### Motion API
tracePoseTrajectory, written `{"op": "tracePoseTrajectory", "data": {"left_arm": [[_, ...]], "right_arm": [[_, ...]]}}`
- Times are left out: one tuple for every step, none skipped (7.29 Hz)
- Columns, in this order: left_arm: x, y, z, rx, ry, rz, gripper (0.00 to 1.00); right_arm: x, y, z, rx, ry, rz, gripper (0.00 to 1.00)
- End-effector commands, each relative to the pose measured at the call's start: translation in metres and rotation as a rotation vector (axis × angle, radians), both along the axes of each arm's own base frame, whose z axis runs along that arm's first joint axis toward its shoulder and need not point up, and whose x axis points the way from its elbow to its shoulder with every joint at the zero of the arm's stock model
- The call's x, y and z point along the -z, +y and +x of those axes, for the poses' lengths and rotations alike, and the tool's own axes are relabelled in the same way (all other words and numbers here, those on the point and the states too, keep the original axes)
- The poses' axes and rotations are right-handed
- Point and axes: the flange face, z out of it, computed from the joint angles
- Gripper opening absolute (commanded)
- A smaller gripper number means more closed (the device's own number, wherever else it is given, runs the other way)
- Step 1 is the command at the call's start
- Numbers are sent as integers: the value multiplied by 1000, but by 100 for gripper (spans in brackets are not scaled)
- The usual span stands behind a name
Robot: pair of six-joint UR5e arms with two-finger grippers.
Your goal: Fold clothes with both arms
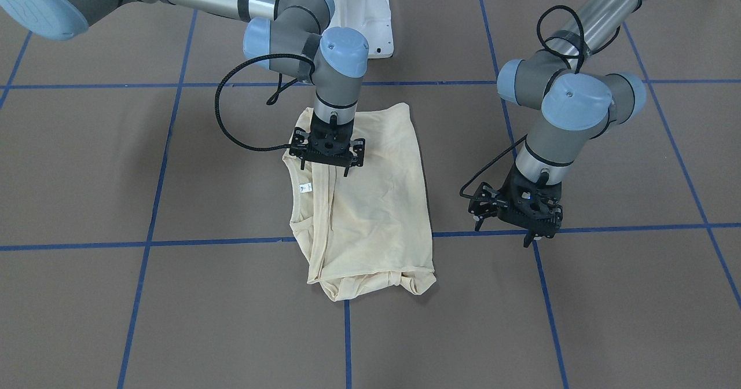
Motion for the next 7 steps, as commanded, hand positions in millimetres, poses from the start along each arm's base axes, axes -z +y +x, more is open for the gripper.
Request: {"op": "tracePoseTrajectory", "data": {"left_arm": [[2,1,0,-1,3,4,100],[3,1,0,-1,3,4,100],[3,1,0,-1,3,4,100],[3,1,-1,0,4,5,100],[4,2,0,-1,5,6,100],[4,2,0,-1,5,6,100],[4,1,-1,0,5,6,100]], "right_arm": [[-5,-1,0,11,27,4,100],[-6,0,0,17,40,0,100],[-5,-1,0,17,40,4,100],[-2,-1,0,19,37,7,100],[-4,-1,0,19,39,6,100],[-6,-1,-2,21,45,3,100],[-9,-1,-3,21,50,1,100]]}}
